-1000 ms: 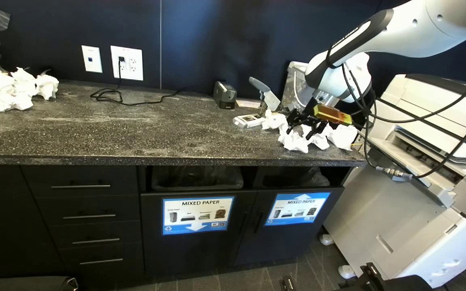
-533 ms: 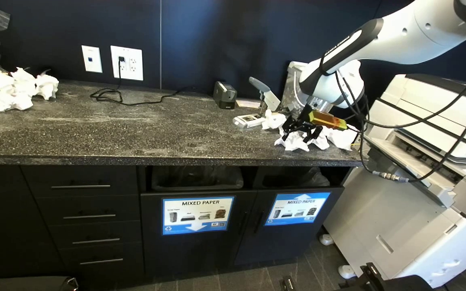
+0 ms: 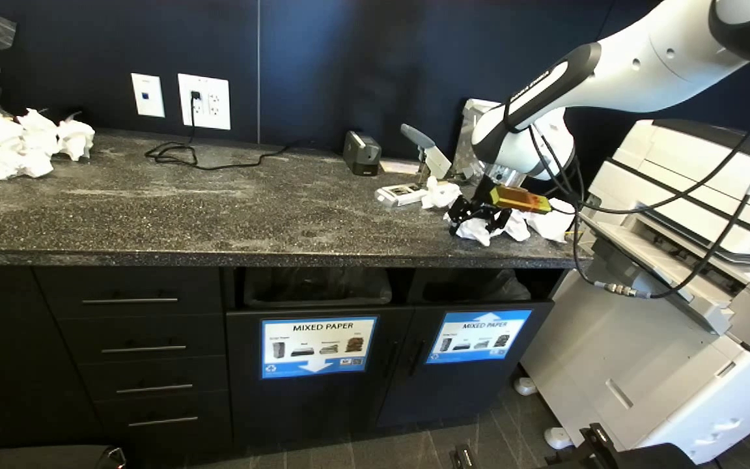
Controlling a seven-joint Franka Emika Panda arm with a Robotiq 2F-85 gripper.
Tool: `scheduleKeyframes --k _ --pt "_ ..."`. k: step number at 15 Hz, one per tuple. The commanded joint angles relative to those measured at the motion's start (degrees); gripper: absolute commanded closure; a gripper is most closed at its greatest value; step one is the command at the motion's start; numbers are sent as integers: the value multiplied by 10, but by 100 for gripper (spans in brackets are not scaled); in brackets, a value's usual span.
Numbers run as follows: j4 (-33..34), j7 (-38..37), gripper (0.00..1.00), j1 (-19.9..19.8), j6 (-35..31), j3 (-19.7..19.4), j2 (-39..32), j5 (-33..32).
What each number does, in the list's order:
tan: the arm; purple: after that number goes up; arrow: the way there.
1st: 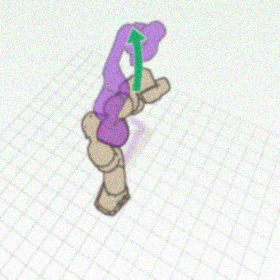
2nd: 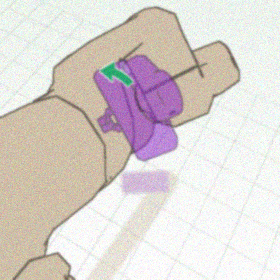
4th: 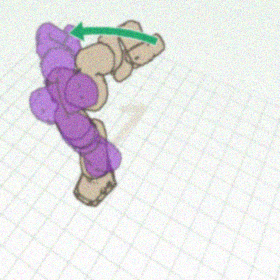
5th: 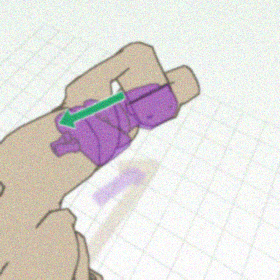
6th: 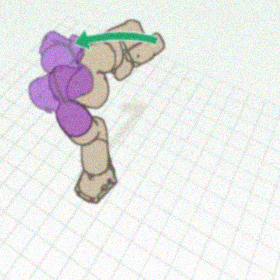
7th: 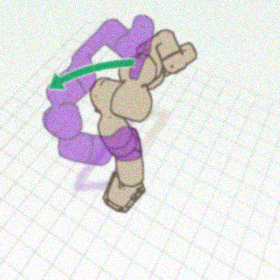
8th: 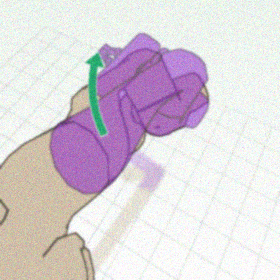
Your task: Put the tissues into the rubbish bin.
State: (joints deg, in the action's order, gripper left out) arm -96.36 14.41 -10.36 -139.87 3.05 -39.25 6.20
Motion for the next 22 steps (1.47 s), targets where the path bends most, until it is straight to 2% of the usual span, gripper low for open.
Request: scheduleKeyframes --k 1,13,14,15,18,22 --pt "27 4 0 8 19 -8 -12 -18" --pt "40 5 0 14 29 -9 -20 -36" --pt "38 4 7 15 28 -10 -20 -37" --pt "37 1 26 18 25 -11 -21 -39" --pt "40 2 51 19 26 -14 -21 -44" --pt "46 7 78 16 32 -15 -21 -48"
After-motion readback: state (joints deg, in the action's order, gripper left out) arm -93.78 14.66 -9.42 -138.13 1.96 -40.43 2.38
